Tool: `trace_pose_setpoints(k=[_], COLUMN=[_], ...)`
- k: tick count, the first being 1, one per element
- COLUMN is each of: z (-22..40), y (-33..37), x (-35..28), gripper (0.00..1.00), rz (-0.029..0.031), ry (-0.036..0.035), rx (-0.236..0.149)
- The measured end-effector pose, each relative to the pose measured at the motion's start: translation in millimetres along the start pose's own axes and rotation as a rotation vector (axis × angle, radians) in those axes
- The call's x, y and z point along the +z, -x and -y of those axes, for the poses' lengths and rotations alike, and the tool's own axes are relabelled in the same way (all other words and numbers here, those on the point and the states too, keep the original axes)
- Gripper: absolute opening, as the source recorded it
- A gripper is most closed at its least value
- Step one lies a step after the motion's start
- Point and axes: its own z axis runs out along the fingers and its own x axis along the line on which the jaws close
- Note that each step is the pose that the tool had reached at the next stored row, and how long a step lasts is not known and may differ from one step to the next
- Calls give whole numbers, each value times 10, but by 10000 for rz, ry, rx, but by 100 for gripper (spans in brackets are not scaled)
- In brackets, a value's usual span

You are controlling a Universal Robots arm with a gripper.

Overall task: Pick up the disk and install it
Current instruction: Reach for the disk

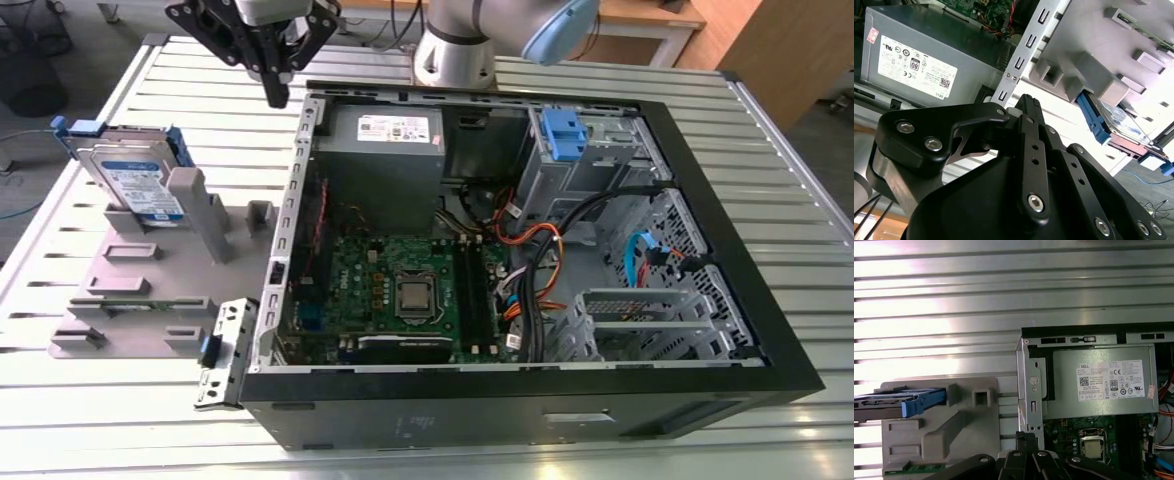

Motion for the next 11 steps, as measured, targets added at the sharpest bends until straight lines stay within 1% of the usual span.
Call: trace_pose_setpoints(k=[6, 11], z=[3, 8], y=[-27, -72], x=[9, 47], gripper=[11, 11], rz=[0, -1], ry=[0, -1], rx=[0, -1])
